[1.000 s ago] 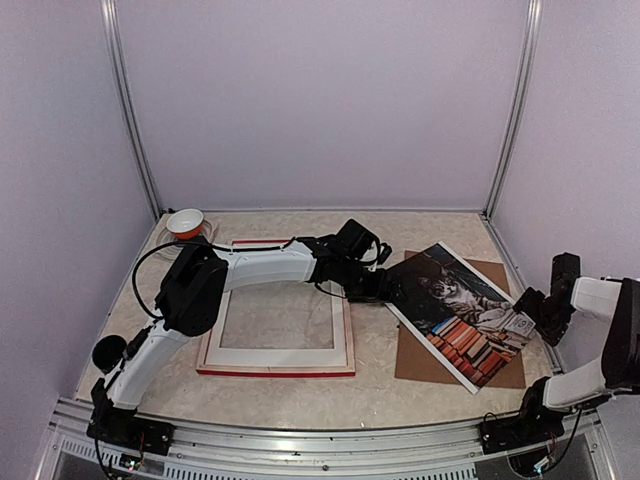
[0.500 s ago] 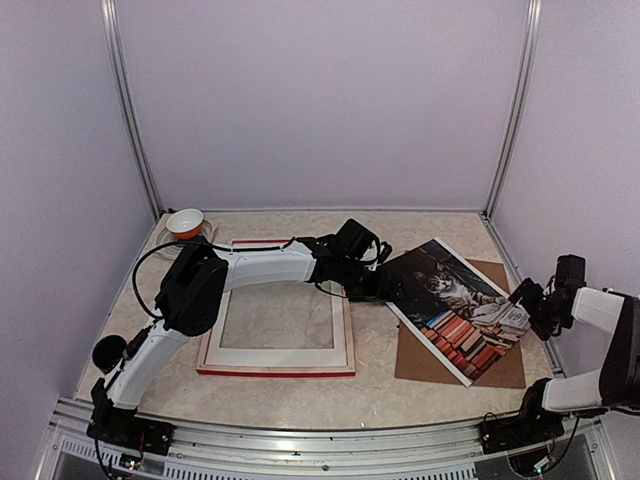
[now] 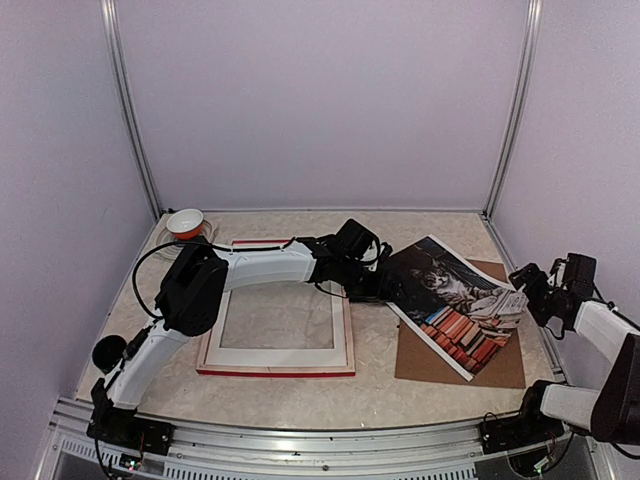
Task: Put the photo into the frame
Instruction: Pick up the photo from the backboard.
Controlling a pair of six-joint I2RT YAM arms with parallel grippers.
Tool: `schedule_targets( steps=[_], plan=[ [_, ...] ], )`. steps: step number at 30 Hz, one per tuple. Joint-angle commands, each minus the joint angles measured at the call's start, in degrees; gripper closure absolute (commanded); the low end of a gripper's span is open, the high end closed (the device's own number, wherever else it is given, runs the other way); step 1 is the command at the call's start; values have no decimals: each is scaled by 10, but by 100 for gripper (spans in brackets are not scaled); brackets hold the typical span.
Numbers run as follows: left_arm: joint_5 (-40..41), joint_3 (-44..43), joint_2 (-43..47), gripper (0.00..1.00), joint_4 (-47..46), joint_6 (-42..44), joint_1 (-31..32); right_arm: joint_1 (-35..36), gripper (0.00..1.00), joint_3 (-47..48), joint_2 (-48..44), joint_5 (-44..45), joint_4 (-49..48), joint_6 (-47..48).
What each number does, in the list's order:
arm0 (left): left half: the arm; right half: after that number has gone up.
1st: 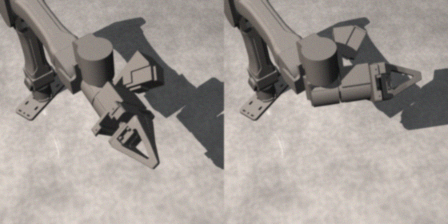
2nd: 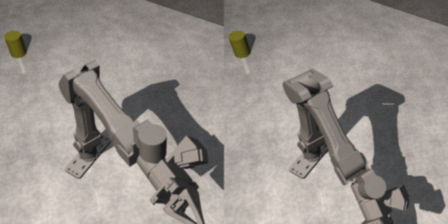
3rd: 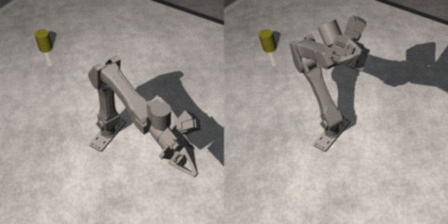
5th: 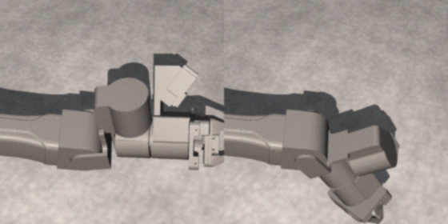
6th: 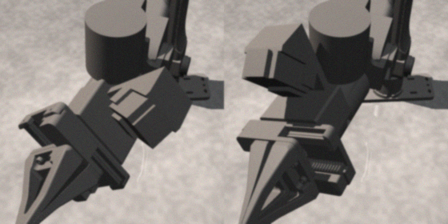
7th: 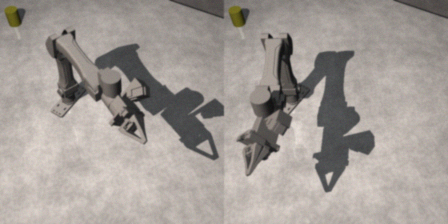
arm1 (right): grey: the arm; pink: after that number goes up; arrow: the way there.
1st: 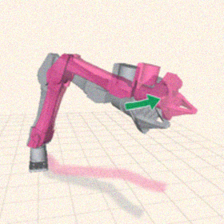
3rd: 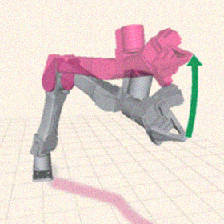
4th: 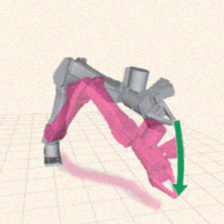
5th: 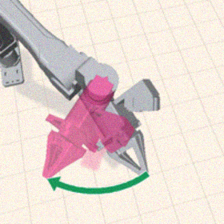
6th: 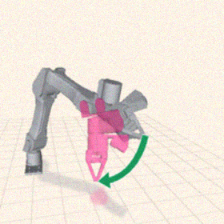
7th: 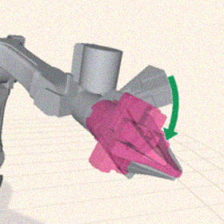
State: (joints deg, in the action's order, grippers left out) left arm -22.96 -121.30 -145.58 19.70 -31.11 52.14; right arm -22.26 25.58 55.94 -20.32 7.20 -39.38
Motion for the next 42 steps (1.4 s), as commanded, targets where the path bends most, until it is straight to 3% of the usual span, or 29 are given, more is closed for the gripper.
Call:
schedule_targets(
  steps=[1,10,30,33,38,42],
  plan=[
    [-9,9,-8,1,-11,1,-1,-9,5,-23,27,-57,-60,-16],
    [-14,8,-8,1,-9,0,-2,-9,9,-32,42,-40,-50,-7],
    [-27,5,-18,2,-8,-4,-2,-9,13,-121,94,-134,-237,-61],
    [-27,5,-20,2,-9,-5,-2,-9,20,-129,97,-141,-254,-64],
    [-29,6,-17,2,-9,-5,-3,-9,46,-139,87,-143,-265,-67],
    [-33,8,-15,2,-10,-7,-4,-9,61,-142,82,-142,-263,-66]
  ],
)
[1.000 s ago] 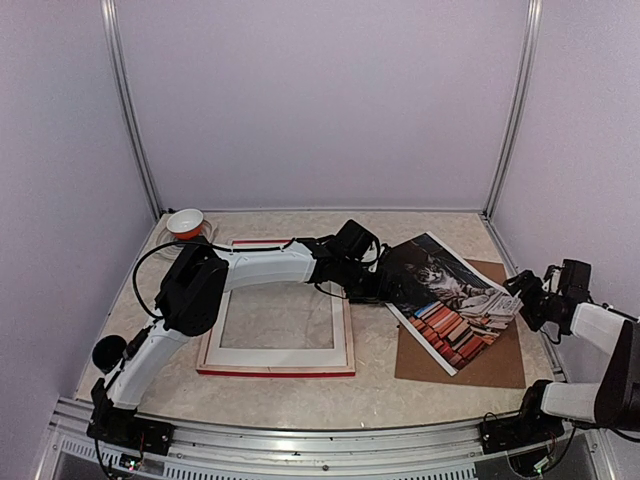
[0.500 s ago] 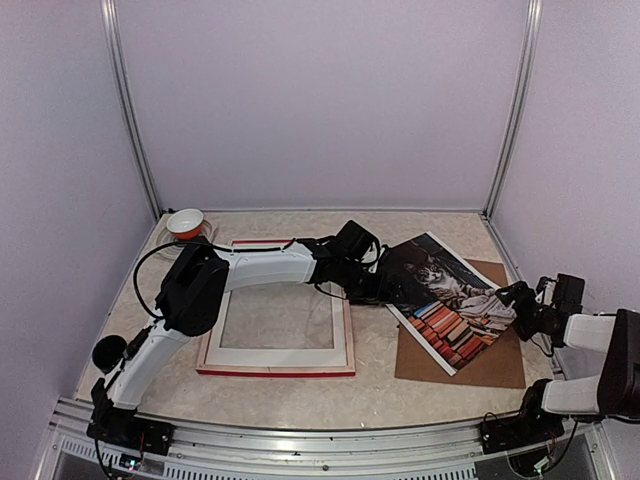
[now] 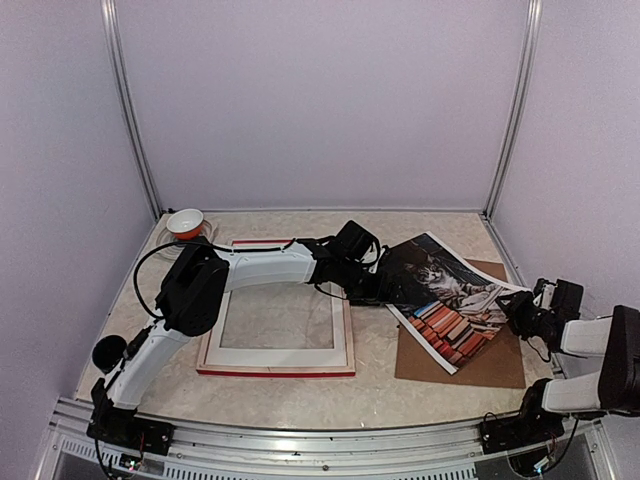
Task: Put the photo into the frame
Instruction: Pick up the photo from the backboard, then turn over the photo.
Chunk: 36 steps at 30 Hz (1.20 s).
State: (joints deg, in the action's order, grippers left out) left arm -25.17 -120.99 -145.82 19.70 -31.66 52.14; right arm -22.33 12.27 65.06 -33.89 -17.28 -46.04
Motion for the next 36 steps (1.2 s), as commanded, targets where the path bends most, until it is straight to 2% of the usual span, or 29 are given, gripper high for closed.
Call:
schedule_targets(
  steps=[1,9,18,26,36],
  plan=[
    [-11,5,-11,2,-11,-2,-4,-9,62,-9,-10,-7,-17,1],
    [-23,33,26,1,-32,-9,-8,-9,73,-5,-35,-15,-10,1],
    [-27,70,98,1,-39,-10,-11,-9,100,28,-86,-35,15,-8],
    [0,103,177,1,-29,8,-30,-8,100,102,-145,-28,59,-7],
    [84,232,313,1,-42,5,-85,23,100,208,-169,-24,79,21]
  ],
)
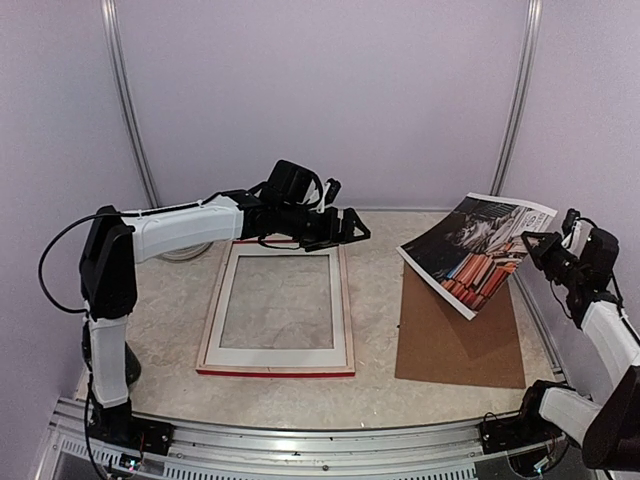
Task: Put the photo into the frame
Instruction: Turn over the photo.
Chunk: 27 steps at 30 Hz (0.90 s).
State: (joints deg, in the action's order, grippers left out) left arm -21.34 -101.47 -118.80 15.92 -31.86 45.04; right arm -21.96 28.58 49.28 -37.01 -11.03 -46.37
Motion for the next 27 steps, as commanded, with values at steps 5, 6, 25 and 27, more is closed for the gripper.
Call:
schedule_targets(
  steps=[5,6,25,27],
  plan=[
    [63,89,88,1,-10,6,-30,93,100,133,1,81,79,100],
    [65,97,96,1,-11,4,-33,110,100,143,5,90,85,110],
    [103,174,177,1,-21,-28,-86,481,100,284,183,245,194,367],
    [105,184,185,1,-21,-30,-92,501,100,280,192,233,180,373]
  ],
)
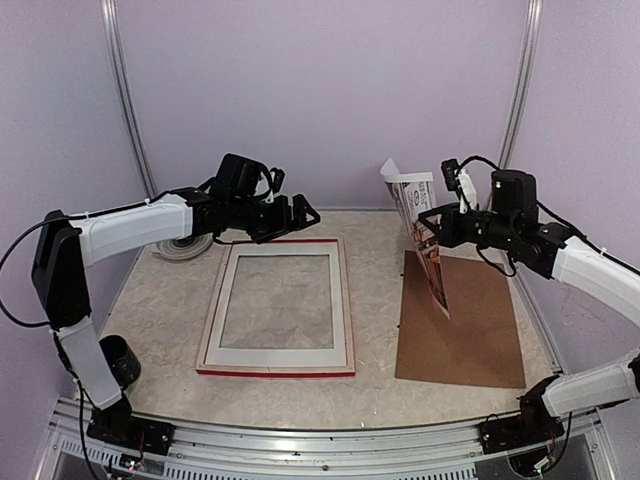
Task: Put the photo into the frame
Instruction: Turn over the photo.
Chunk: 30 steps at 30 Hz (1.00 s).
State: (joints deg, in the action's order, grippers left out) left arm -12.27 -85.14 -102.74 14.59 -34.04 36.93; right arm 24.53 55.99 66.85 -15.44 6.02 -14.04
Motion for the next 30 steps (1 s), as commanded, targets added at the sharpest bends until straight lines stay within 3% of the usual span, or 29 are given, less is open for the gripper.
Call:
schedule_targets(
  steps=[1,16,30],
  plan=[
    [14,27,27,1,-8,-12,-14,44,100,5,21,10,5,53],
    [-13,122,59,1,-47,-77,-60,178,100,-12,137,17,-41,119],
    [-38,186,56,1,-89,-97,-71,224,100,-5,201,-21,-37,135]
  ],
)
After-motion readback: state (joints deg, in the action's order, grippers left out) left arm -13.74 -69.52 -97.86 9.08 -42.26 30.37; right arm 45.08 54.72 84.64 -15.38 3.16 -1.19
